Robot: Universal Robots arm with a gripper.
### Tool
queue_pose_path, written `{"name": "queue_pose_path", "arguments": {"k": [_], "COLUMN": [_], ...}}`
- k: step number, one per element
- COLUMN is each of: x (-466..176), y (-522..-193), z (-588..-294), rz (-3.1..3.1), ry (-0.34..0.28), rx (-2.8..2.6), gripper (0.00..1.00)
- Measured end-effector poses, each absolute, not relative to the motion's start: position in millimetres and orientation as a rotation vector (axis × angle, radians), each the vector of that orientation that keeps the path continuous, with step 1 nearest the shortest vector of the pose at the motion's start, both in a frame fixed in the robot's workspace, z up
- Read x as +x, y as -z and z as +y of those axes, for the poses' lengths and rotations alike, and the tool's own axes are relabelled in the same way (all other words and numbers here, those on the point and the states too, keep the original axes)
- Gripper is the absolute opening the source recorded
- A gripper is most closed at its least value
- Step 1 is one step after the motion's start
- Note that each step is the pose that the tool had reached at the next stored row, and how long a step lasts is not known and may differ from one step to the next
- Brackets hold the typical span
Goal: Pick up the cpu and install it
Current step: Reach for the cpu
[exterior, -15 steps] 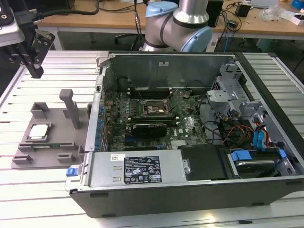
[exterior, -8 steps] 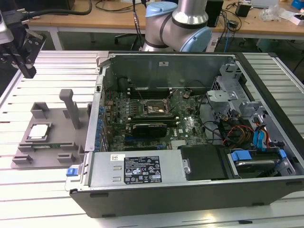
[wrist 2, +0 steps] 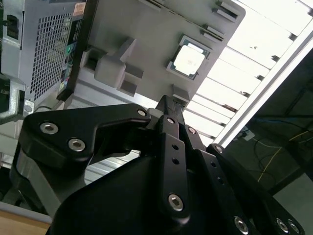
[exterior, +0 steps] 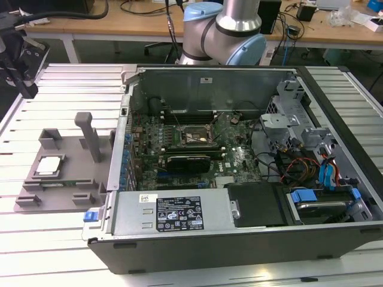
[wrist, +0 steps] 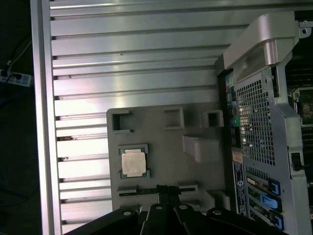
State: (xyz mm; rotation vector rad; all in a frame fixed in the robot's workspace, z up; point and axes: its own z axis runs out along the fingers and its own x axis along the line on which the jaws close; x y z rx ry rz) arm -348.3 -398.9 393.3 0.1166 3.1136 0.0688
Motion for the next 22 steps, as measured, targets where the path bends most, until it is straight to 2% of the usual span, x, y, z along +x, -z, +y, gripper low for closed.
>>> {"name": "queue_pose_path", "arguments": {"k": [22], "x": [-384], "y": [-393], "z": [-399], "rz": [3.114], "ry": [-0.069], "rx": [0.117], "gripper": [0.11]}}
